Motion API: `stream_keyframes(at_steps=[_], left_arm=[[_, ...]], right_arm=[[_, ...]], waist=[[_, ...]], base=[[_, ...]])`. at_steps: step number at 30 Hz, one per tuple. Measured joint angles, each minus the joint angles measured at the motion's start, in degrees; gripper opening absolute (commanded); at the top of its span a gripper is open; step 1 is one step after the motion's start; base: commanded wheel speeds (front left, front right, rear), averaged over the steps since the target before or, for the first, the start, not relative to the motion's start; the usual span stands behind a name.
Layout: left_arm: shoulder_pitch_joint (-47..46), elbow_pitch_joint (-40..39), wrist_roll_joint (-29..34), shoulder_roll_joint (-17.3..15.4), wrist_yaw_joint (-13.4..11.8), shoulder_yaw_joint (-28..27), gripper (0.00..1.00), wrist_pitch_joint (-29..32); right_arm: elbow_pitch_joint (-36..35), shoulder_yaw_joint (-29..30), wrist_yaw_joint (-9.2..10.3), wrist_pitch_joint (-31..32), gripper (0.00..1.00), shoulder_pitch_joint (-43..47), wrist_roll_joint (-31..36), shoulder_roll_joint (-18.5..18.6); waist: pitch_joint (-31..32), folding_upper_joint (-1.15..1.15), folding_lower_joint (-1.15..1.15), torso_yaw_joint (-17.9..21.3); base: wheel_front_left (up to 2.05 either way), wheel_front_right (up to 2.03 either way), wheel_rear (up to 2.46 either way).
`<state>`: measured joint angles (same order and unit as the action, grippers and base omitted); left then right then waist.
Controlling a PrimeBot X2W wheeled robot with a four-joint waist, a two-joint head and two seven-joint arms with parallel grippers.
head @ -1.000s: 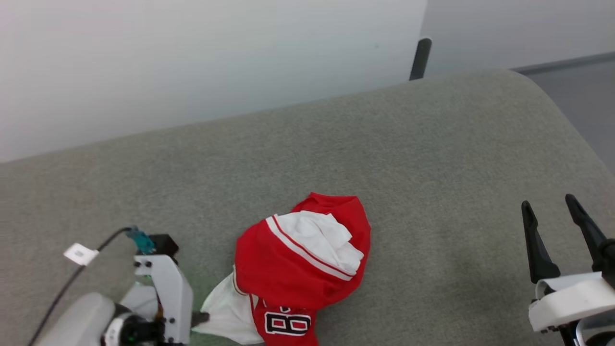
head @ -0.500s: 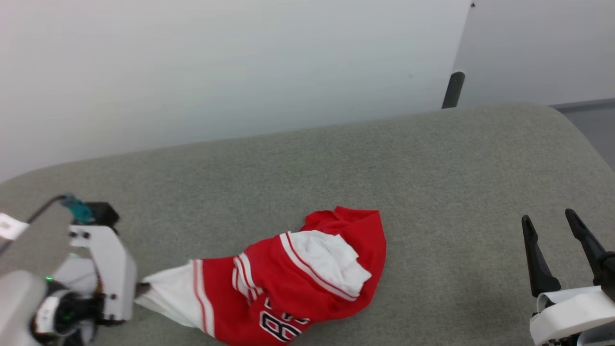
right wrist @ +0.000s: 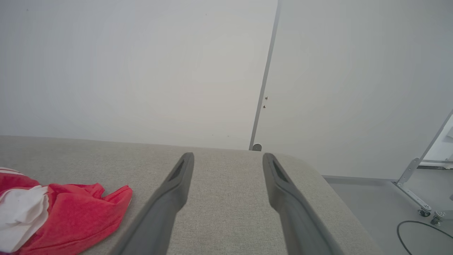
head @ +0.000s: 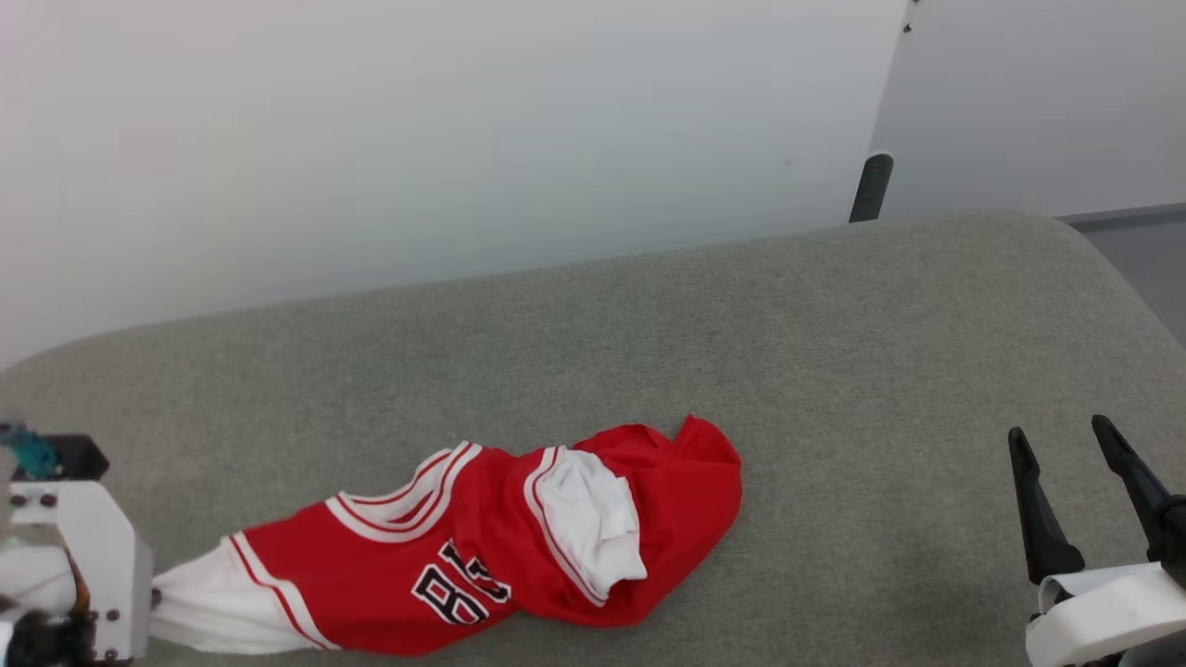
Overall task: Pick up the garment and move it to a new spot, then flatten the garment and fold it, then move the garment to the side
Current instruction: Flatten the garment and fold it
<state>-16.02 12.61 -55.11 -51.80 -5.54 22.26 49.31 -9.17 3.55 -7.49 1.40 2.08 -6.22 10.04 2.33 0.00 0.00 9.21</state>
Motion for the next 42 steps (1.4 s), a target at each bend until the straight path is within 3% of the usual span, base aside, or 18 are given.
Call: stream_keyframes(at_steps=[4, 5, 6, 7, 8, 9, 17, 21, 31, 42], left_arm=[[1.4, 2.2, -0.6, 1.6, 0.3, -0.1, 0.00, -2.1], [1.6, 2.8, -0.8, 2.0, 0.3, -0.1, 0.02, -2.6], [1.8, 3.3, -0.9, 2.3, 0.3, -0.1, 0.13, -3.0], [1.9, 3.5, -0.8, 2.6, 0.5, 0.0, 0.38, -3.3], [1.9, 3.8, -0.8, 2.8, 0.5, 0.0, 0.75, -3.8], [1.9, 4.2, -0.8, 3.2, 0.5, -0.1, 1.00, -4.3], [-0.4, 2.6, -0.3, 4.1, 0.7, -0.9, 1.00, -7.2], [-0.7, -0.1, 0.7, 4.6, 0.7, -2.2, 1.00, -11.8], [3.0, -7.9, 6.0, 7.7, -0.1, -4.5, 1.00, -29.2], [9.7, -9.8, 11.4, 10.9, -1.4, -5.9, 1.00, -46.5]], right_arm=[[-0.2, 0.1, 0.00, 0.1, 1.00, 0.0, 0.0, -0.1], [-0.3, 0.0, 0.00, 0.1, 1.00, 0.0, 0.0, -0.1], [-0.3, 0.0, 0.00, 0.2, 1.00, 0.0, 0.0, -0.2], [-0.3, 0.0, 0.00, 0.3, 1.00, 0.0, 0.0, -0.2], [-0.3, -0.1, 0.00, 0.6, 1.00, 0.0, 0.0, -0.2], [-0.3, -0.2, 0.00, 0.7, 1.00, 0.0, 0.0, -0.3], [-0.3, -1.1, 0.00, 1.7, 1.00, 0.4, -0.6, 0.3], [0.1, -2.1, 0.00, 2.0, 1.00, 0.2, -0.8, 0.4], [1.2, -3.0, 0.00, 2.4, 1.00, 0.1, -1.7, 0.4], [1.3, -3.6, 0.00, 3.2, 1.00, 0.8, -2.2, -0.1]], waist=[[-0.2, 0.00, 0.00, 0.3], [-0.2, 0.00, 0.00, 0.4], [-0.2, 0.00, 0.00, 0.4], [-0.2, 0.00, 0.00, 0.4], [-0.2, 0.00, 0.00, 0.4], [-0.2, 0.00, 0.00, 0.4], [0.6, 0.00, 0.00, -1.2], [1.2, 0.00, 0.00, -2.4], [3.1, 0.00, 0.00, -6.9], [4.9, 0.00, 0.00, -12.9]], base=[[0.00, 0.00, 0.00], [0.00, 0.00, 0.00], [0.00, 0.00, 0.00], [0.00, 0.00, 0.00], [0.00, 0.00, 0.00], [0.00, 0.00, 0.00], [0.00, 0.00, 0.00], [0.00, 0.00, 0.00], [0.00, 0.00, 0.00], [0.00, 0.00, 0.00]])
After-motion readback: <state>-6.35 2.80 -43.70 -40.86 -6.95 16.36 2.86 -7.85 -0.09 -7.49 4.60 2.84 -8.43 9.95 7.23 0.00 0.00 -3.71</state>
